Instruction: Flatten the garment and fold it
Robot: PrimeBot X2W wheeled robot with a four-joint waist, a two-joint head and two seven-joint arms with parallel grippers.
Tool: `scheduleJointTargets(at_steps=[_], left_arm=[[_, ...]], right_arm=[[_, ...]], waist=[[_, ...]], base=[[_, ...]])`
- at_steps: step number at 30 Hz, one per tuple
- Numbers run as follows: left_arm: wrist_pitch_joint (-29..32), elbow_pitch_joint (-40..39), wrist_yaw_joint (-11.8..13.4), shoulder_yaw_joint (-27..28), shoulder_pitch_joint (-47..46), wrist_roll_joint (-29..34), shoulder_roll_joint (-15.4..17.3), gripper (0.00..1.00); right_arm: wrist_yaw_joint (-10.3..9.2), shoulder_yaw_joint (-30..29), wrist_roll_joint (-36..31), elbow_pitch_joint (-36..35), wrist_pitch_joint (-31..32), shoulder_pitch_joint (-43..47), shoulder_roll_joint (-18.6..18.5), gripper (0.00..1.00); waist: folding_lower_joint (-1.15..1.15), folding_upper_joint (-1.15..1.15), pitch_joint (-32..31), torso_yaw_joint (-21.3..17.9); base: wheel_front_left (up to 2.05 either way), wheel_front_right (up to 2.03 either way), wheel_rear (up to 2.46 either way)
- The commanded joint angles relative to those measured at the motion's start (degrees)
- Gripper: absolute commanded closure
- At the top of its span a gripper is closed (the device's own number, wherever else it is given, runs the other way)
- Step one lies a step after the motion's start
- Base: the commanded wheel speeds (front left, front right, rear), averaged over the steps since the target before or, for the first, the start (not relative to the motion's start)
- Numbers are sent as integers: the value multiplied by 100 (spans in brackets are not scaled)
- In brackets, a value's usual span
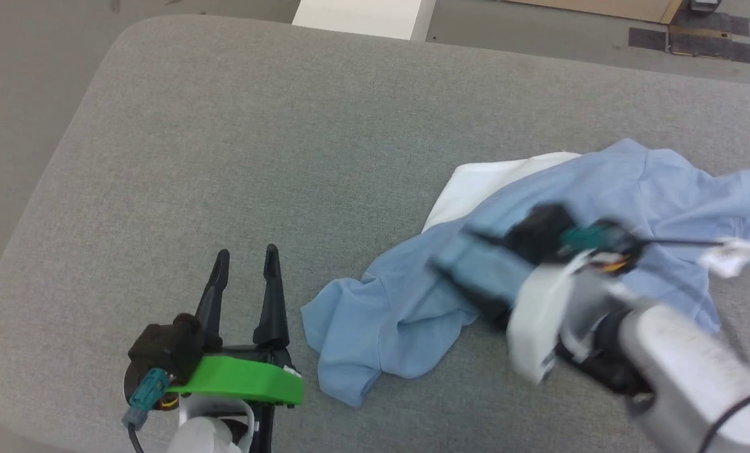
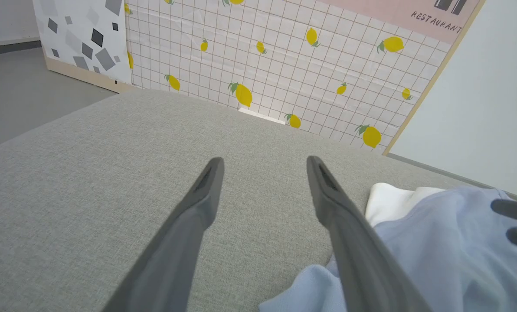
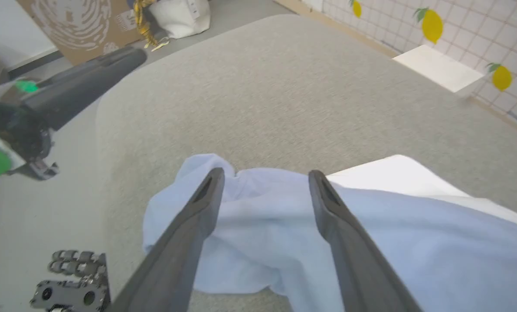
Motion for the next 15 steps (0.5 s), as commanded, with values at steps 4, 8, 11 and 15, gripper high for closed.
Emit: scheduleJointTargets(at_steps=[4, 8, 11, 15], left_arm=[[-27, -26, 29, -2, 30, -20, -19, 0], [-27, -121, 38, 48, 58, -2, -19, 0], [-27, -182, 36, 70, 50, 35, -19, 0], [-27, -219, 26, 40, -24, 46, -19, 0]], right_arm=[[-9, -1078, -529, -256, -113, 327, -157, 0], [-9, -2190, -1037, -617, 87, 1077, -227, 0], [-9, -2880, -1182, -946, 401, 1803, -105, 0], [-9, -3457, -1400, -1292, 762, 2596, -19, 0]], waist=[[-1, 0, -31, -44], [-1, 0, 33, -86], [-1, 0, 144, -120], [-1, 0, 316, -132]], base=[[0, 0, 0], [0, 0, 0], [0, 0, 0], [0, 0, 0]])
